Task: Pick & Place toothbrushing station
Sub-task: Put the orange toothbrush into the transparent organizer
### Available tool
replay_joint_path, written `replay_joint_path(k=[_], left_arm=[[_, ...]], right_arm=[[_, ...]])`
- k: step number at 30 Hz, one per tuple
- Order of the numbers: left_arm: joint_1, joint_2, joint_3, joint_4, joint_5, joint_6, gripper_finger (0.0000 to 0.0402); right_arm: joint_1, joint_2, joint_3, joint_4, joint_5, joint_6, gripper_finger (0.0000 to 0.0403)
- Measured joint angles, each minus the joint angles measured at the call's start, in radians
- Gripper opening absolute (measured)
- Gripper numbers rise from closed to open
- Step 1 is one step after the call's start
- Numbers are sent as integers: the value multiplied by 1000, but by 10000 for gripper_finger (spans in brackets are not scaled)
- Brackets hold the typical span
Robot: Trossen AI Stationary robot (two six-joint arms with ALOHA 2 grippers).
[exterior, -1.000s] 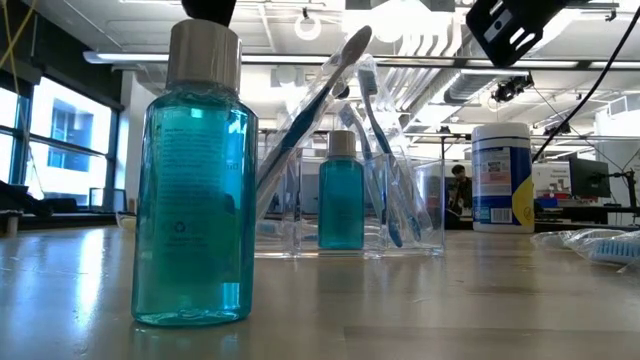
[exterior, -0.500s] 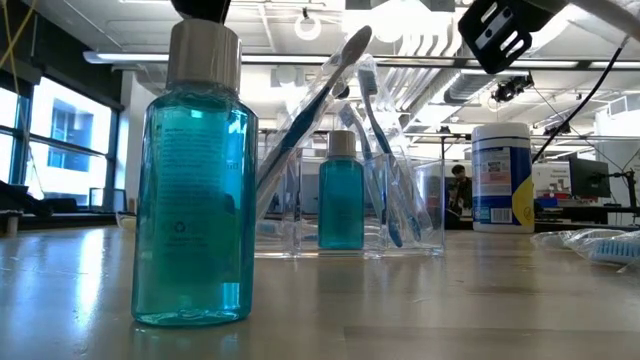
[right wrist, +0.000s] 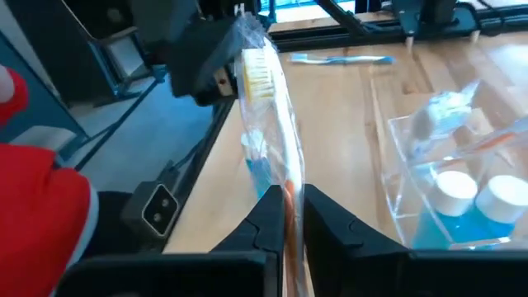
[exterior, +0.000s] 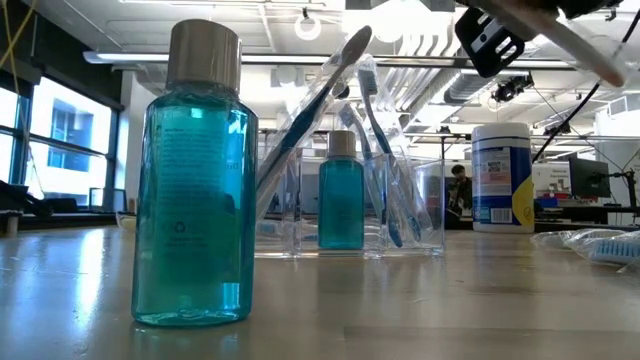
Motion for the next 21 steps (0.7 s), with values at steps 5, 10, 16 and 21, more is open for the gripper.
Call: replay_joint_path(k=[5,10,16,21], left_arm=[[-31,-15,0,8,-45,-108,106],[-63,-44,0,45,-192,-393,106],[-102,-107,-1,0,-372,-470,100],[-136,-161,-2,-31,-387,-488,87]], right_arm=[[10,-1,0,1,89,-52,18],[58,-50,0,-21,232,-224,18],[149,-185,0,-80,413,-335,18],[215,-315,0,-228,553,-366,19]])
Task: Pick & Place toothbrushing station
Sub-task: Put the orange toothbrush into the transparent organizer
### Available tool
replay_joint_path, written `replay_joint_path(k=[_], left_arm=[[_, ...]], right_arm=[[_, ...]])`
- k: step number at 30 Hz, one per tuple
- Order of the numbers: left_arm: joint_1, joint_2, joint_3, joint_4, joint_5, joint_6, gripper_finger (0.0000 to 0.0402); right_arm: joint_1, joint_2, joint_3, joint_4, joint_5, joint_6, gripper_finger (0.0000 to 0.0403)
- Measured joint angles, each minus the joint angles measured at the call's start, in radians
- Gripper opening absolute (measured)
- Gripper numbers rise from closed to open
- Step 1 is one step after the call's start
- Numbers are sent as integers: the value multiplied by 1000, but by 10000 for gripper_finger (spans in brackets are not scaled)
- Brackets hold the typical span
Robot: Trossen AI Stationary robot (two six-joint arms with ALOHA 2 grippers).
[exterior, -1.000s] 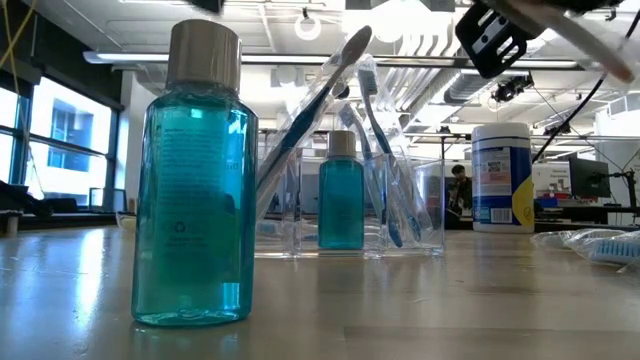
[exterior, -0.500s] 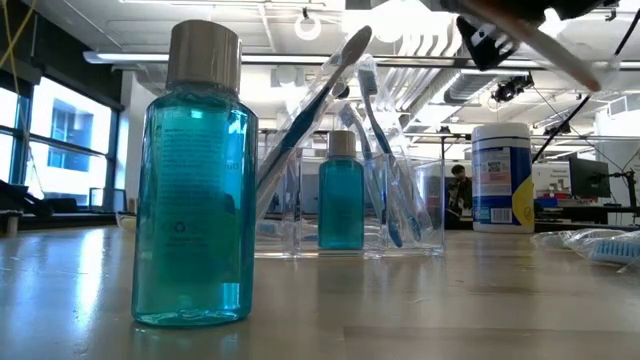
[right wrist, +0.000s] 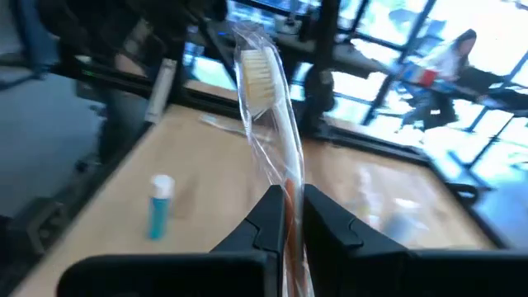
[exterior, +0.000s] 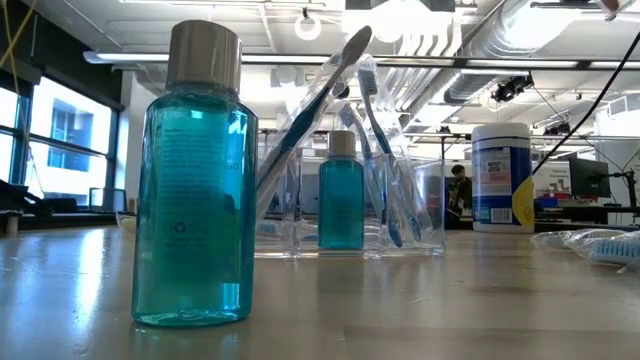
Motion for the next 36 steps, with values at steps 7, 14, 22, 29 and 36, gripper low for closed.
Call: replay_joint_path(k=[7,14,22,29,36], left_arm=[[59,-157,0,-499,110,-391,56],[227,-362,-6,-1104,535,-1124,42],[327,-431,-106,-1155,571,-1232,42],[294,-519,-287,-1085,548,-1314,42],[293,-601,-499,-972,546,-1438,42]], right_arm=[[11,-109,-45,-127,82,63,19],[-60,-123,-168,58,-8,22,20],[-256,-27,-347,771,-464,-225,20],[-410,216,-391,1221,-728,-231,20],[-509,406,-323,1303,-905,-147,20]])
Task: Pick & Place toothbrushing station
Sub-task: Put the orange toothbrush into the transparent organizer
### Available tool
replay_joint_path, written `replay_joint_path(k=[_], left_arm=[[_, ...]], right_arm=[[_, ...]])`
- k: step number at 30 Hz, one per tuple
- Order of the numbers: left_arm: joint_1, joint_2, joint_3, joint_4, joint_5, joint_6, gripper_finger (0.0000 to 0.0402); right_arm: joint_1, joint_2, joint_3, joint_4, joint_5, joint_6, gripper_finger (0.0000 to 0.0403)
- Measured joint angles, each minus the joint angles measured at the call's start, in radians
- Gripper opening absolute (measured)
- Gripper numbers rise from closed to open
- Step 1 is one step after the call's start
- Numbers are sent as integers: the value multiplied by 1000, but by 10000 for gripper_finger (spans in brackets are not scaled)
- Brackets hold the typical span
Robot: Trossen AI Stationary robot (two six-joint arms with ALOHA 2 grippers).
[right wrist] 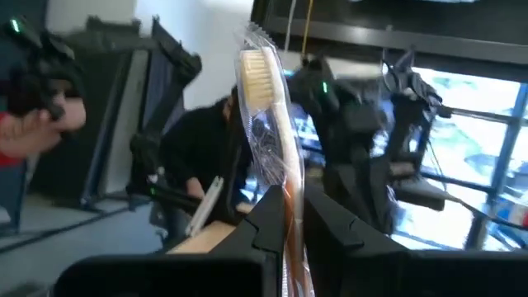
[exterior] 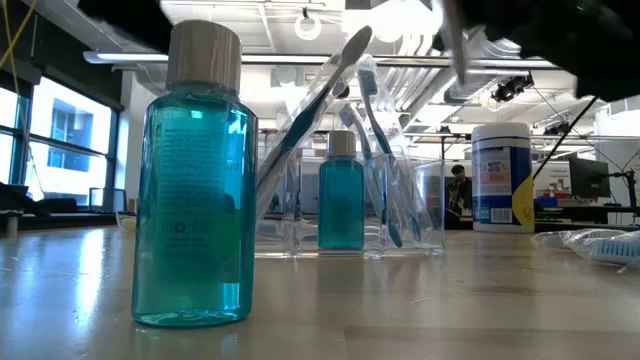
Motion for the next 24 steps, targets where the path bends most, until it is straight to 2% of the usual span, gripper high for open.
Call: replay_joint_path(k=[4,11,16,20,24], left_arm=[[0,-5,-78,95,2,-9,42],[-1,-4,-125,312,-40,-9,42],[-3,17,-125,588,-89,76,42],[9,46,-125,842,-66,154,42],[10,58,-125,942,-66,191,42]], right_arm=[[-16,92,90,-2,-61,21,20],[-21,172,149,-2,-74,28,20],[-20,180,149,-7,-11,54,21],[-20,180,149,-7,6,54,21],[-19,180,149,-9,24,50,21]])
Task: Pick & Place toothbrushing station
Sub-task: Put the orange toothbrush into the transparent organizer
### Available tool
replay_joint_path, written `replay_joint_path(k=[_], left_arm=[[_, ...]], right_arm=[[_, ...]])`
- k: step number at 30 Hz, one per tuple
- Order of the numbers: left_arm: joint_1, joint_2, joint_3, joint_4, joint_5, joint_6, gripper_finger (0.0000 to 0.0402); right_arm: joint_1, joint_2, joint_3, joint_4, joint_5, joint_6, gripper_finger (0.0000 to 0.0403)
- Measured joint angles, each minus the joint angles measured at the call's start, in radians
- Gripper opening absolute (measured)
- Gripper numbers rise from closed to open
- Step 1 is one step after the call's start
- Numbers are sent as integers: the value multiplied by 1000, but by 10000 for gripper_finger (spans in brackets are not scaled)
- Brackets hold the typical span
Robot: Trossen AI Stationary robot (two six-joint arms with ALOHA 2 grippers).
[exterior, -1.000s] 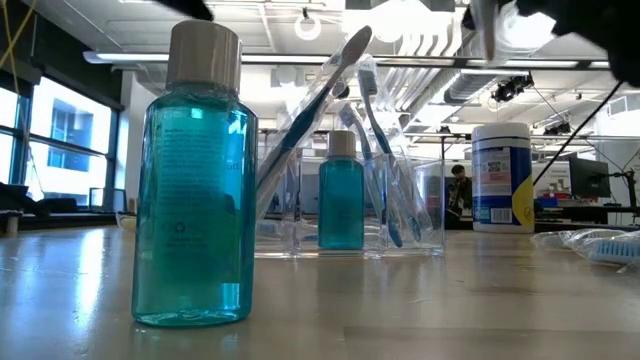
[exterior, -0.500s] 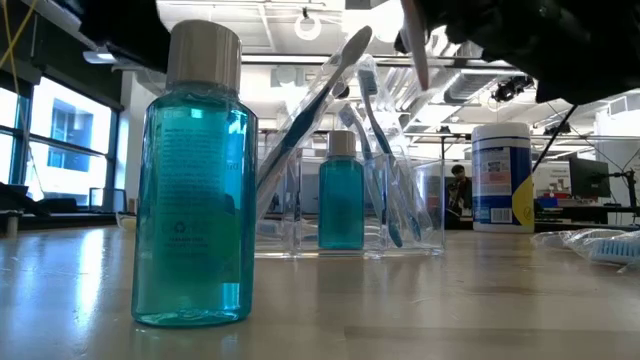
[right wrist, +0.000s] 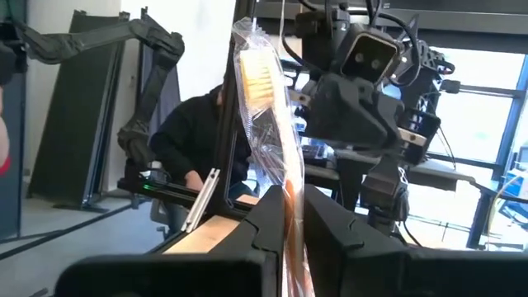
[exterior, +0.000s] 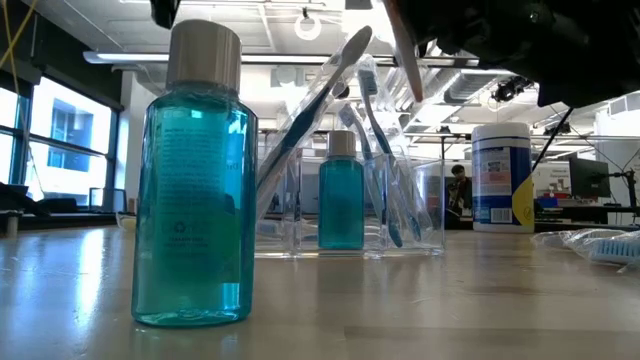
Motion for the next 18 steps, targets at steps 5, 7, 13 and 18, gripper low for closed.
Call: replay_joint_path(k=[5,7,13,18], left_arm=[[0,6,0,-4,-15,7,42],[-3,6,0,-6,16,53,42],[-4,7,0,7,44,106,44],[-4,7,0,6,135,148,72]], right_arm=[[3,0,0,-4,0,2,21],[7,0,0,-5,-7,2,21],[17,0,0,-5,-35,3,21],[17,0,0,-5,-34,3,21]])
